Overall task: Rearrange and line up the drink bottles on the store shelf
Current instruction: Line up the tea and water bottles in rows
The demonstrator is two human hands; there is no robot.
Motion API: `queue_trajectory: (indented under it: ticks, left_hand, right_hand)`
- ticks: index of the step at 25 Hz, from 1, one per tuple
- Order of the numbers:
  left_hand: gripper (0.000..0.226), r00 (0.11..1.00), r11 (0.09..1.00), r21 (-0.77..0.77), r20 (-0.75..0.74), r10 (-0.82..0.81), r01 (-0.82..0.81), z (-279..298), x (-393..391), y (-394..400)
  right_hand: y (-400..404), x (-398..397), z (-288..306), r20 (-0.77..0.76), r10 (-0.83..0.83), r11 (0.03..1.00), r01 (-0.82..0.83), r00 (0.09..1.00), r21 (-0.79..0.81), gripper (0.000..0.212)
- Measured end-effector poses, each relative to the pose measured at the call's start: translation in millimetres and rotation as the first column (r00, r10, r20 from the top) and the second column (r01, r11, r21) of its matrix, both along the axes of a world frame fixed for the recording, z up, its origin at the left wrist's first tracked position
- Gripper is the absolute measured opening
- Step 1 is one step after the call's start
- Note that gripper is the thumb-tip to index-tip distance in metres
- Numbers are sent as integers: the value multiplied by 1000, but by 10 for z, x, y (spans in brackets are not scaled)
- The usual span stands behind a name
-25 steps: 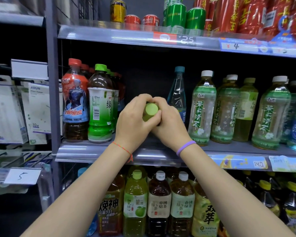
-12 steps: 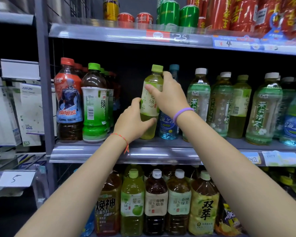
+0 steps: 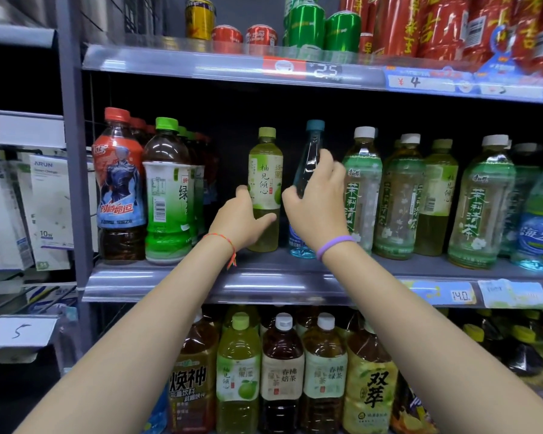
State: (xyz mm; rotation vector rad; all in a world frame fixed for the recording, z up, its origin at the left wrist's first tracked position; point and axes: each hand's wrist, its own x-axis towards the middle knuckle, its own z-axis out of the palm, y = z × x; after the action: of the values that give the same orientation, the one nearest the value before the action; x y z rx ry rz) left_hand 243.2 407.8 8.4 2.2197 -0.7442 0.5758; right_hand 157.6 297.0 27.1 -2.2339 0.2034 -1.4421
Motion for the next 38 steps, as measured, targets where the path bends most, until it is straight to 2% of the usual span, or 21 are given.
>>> queue_trajectory:
  ticks: [3, 6, 9, 13, 16, 18, 21, 24, 27, 29, 31, 32, 33, 35, 37, 38]
  left_hand:
    - [64, 999, 1000, -1, -42, -8, 8, 20, 53, -91]
    - [53, 995, 1000, 21, -96, 12, -10, 25, 120, -127]
    - [36, 990, 999, 19, -131, 43, -41, -13, 107, -86]
    - [27, 996, 958, -287, -81, -31, 6, -62, -100, 10]
    - [39, 979, 903, -396, -47, -198, 164, -57, -319, 37]
    - [47, 964, 879, -431, -63, -258, 207, -52, -359, 61]
    - [66, 968, 882, -436, -81, -236, 179, -61, -325, 124]
    - [90, 992, 928, -362, -48, -115, 90, -128, -277, 151]
    - [93, 991, 954, -286, 67, 112, -88, -181, -313, 142]
    - [82, 915, 951, -259, 319, 248, -168, -191, -379, 120]
    - [59, 788, 954, -283, 565, 245, -93, -199, -409, 67]
    - [47, 767, 960, -279, 614, 186, -9, -190, -441, 20]
    - [38, 790, 960, -272, 603, 112, 71, -170, -481, -41]
    - [39, 909, 946, -294, 418, -4, 139, -127, -552, -190]
    - [60, 989, 950, -300, 141, -44, 85, -88, -567, -366]
    - [70, 999, 956, -291, 15, -41, 43, -68, -560, -440]
  right_hand:
    - [14, 15, -103, -145, 59, 988, -36, 988, 152, 82]
    - [-16, 9, -76, -147, 122, 934, -63, 982, 353, 68]
    - [-4, 5, -90, -207, 157, 898, -53, 966, 437, 58]
    - [50, 1, -133, -228, 172, 907, -63, 958, 417, 52]
    - [101, 23, -157, -254, 196, 926, -94, 947, 365, 61]
    - [147, 28, -167, -270, 251, 922, -145, 930, 360, 56]
    - [203, 8, -188, -282, 354, 899, -241, 891, 367, 34]
    - [226, -13, -244, -299, 463, 859, -339, 834, 385, 49]
    - [220, -33, -288, -313, 507, 836, -370, 803, 405, 42]
    - [176, -102, -268, -243, 399, 902, -329, 884, 280, 35]
    - [108, -212, -226, -4, 210, 977, -210, 978, 45, 32]
    - [45, -267, -211, 131, 94, 995, -88, 987, -56, 34]
    - [-34, -318, -201, 225, -32, 994, 55, 974, -99, 41]
    - [-206, -415, -173, 271, -197, 976, 215, 942, -37, 59]
    - [-402, -495, -169, 152, -224, 974, 214, 963, 78, 70]
    - [-506, -515, -180, 59, -183, 975, 174, 981, 140, 72]
